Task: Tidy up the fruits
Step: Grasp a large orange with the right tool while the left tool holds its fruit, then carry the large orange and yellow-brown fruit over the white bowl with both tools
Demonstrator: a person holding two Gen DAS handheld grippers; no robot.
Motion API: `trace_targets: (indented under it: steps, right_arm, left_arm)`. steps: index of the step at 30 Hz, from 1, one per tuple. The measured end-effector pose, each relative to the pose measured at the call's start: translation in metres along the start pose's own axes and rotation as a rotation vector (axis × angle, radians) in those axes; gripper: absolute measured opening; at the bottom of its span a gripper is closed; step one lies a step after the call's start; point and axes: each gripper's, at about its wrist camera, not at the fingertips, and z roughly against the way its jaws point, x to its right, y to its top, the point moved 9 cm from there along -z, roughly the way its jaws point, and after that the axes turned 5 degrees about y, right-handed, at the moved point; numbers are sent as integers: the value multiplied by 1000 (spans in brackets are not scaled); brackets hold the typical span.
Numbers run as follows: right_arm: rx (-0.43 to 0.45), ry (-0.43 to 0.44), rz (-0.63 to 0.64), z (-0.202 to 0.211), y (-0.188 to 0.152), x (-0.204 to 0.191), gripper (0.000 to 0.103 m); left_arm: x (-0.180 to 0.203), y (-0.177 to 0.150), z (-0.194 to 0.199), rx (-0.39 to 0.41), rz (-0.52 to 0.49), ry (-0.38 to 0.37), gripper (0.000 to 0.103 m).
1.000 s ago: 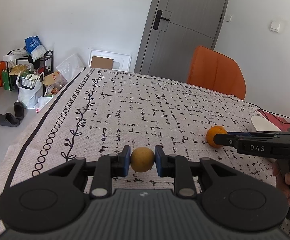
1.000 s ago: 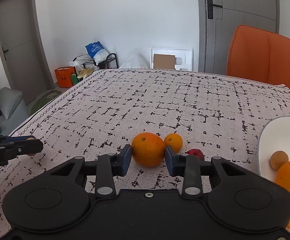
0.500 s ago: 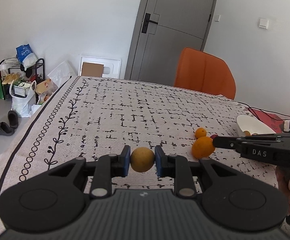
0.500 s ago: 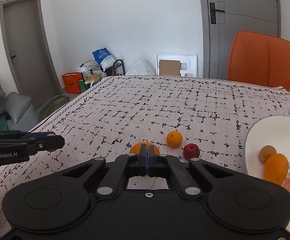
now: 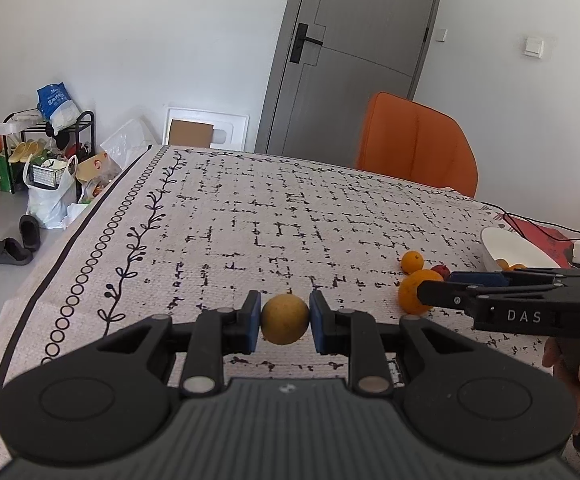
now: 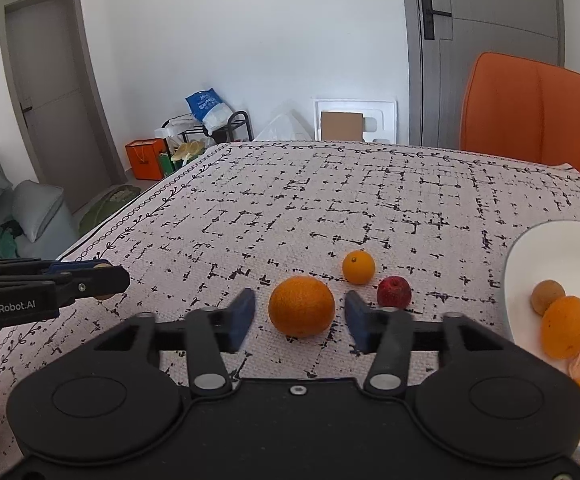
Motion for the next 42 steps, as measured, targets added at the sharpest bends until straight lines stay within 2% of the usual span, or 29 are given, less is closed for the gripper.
trace_targets:
  steps: [5, 9, 10, 11, 12, 24, 42]
  right_arm:
    - [-14, -8, 2, -11, 1, -1, 62]
    - [-16, -6, 22, -19, 0, -5, 62]
    - [-20, -6, 30, -21, -2, -7, 59]
    - [-29, -7, 33, -23, -3, -7, 46]
    - [-34, -19, 33, -23, -4, -6, 37]
    - [16, -15, 16, 10, 1, 2, 37]
    - [114, -100, -34, 68, 6, 45, 37]
  left_arm:
    - [-7, -2, -2, -6, 7, 7, 24]
    - [-11, -3, -3, -12, 13, 10, 24]
    - [-11, -3, -3, -13, 13, 10, 24]
    - [-11, -3, -3, -12, 12, 10, 24]
    - [-10, -2, -3, -12, 12, 9, 24]
    - [13, 5, 1, 5, -18, -14, 24]
    - [77, 17, 4, 35, -109, -93, 24]
